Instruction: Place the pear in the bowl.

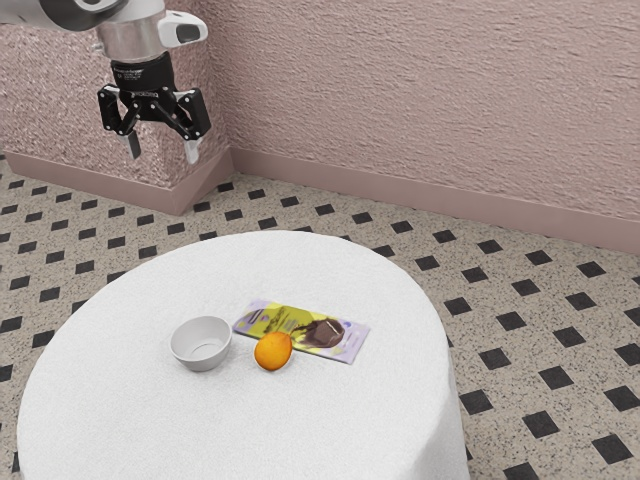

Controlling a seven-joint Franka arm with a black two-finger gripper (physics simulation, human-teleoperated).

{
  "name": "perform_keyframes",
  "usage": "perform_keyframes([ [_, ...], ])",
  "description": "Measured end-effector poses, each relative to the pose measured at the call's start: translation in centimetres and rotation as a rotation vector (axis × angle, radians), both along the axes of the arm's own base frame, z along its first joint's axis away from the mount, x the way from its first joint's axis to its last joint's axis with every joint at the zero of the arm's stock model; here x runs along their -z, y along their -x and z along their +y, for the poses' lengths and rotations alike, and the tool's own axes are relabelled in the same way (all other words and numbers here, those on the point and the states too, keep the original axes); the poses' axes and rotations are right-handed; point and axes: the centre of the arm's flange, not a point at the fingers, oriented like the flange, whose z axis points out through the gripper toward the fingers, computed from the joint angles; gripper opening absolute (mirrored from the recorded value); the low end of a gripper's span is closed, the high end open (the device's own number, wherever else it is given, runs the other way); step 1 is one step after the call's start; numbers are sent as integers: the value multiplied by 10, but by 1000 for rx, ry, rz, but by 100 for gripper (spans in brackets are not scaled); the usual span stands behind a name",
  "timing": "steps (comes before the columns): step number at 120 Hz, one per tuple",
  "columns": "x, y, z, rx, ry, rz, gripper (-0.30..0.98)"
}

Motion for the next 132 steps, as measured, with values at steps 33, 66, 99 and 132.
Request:
perform_keyframes([
  [33,2,-1,3,-11,25,8,69],
  [66,88,-32,-4,17,63,133,69],
  [99,232,-42,-96,237,55,206,68],
  [132,312,-21,-91,343,60,143,69],
])
